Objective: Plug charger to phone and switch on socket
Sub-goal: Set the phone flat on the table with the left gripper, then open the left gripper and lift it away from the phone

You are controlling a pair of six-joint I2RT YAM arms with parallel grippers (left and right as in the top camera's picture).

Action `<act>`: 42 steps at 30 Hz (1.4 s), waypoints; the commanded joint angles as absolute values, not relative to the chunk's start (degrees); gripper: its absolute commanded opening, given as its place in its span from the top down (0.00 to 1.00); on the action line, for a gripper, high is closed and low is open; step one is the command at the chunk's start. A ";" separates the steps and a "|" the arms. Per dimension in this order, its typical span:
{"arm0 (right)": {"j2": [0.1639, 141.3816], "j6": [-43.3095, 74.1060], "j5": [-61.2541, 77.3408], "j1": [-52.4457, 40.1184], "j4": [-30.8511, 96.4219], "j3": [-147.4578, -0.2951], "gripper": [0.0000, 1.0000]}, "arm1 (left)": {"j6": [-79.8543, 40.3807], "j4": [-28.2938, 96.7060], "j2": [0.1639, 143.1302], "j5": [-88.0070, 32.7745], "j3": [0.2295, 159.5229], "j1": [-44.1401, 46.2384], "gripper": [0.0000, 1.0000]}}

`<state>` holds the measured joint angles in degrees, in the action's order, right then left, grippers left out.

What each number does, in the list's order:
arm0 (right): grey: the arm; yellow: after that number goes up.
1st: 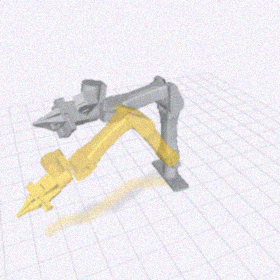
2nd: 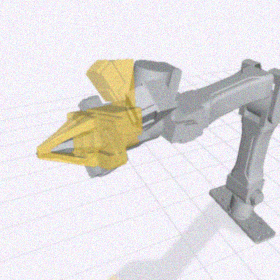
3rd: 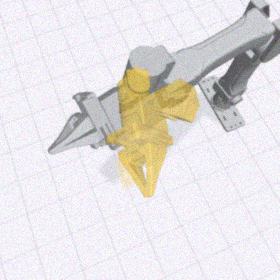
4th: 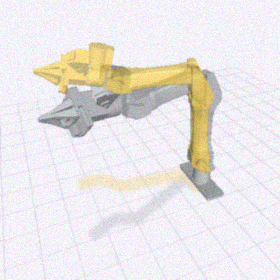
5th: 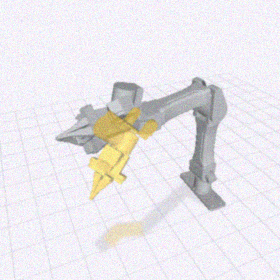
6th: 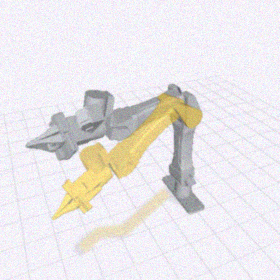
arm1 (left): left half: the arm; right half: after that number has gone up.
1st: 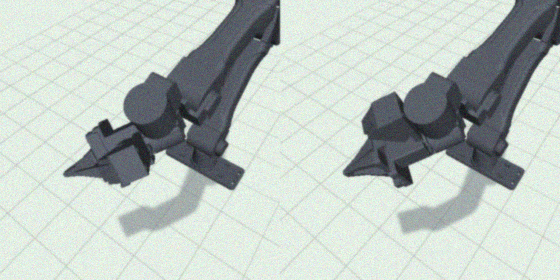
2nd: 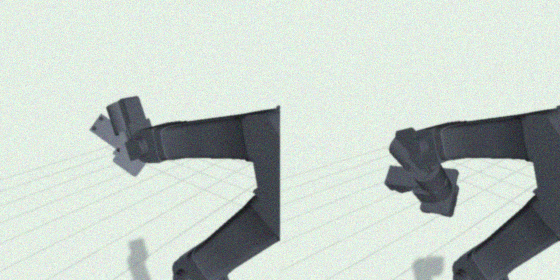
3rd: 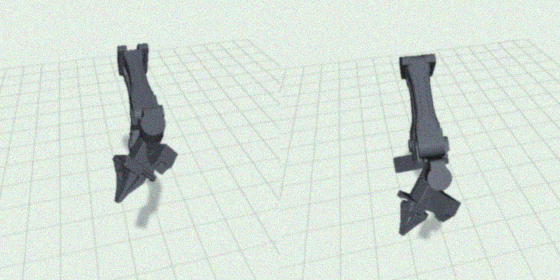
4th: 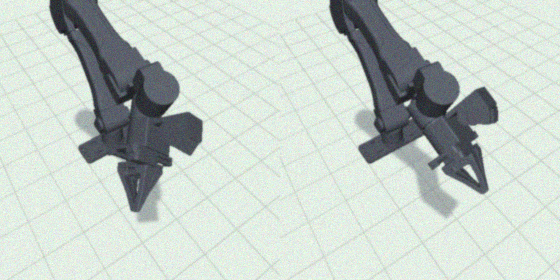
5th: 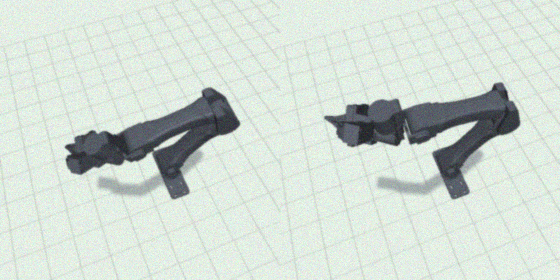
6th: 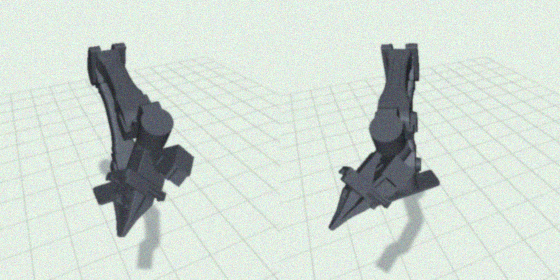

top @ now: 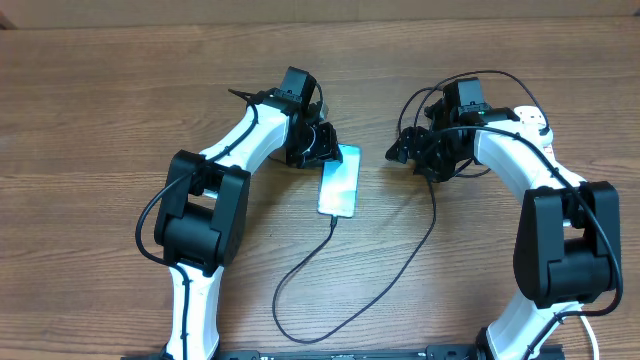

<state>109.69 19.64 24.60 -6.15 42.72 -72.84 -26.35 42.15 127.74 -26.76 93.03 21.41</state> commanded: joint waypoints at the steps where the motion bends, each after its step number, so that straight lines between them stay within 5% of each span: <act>1: 108.88 19.42 24.03 -6.31 42.61 -73.01 0.28 | -25.30 43.27 128.18 -25.06 92.25 21.89 0.55; 6: 108.88 19.42 24.03 -6.31 42.61 -73.01 0.28 | -25.30 43.24 128.16 -25.04 92.05 21.89 0.52; 9: 108.88 19.42 24.03 -6.31 42.68 -73.01 0.28 | -25.30 43.24 128.18 -25.06 92.05 21.89 0.14; 11: 108.88 19.42 24.03 -6.31 42.81 -73.01 0.28 | -25.28 43.22 128.16 -25.02 92.05 21.89 0.01; 18: 108.88 19.40 23.99 -6.31 42.94 -73.01 0.28 | -21.87 44.88 125.67 -24.08 93.60 20.47 0.00; 27: 108.88 19.44 24.01 -6.31 41.87 -73.01 0.21 | -18.83 55.70 108.40 -6.90 96.14 20.29 0.00; 28: 108.88 19.44 24.01 -6.31 41.89 -73.01 0.18 | -18.39 56.73 106.76 -5.89 96.14 20.29 0.00; 29: 108.88 19.44 24.01 -6.31 41.89 -73.01 0.00 | -17.76 58.08 104.64 -4.60 96.14 20.27 0.01; 42: 108.88 19.44 24.03 -6.31 42.87 -73.01 0.00 | -16.67 68.82 90.11 1.96 96.12 20.27 0.01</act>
<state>109.69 19.51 24.60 -6.15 42.87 -72.84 -17.78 67.88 90.04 0.47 95.68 20.40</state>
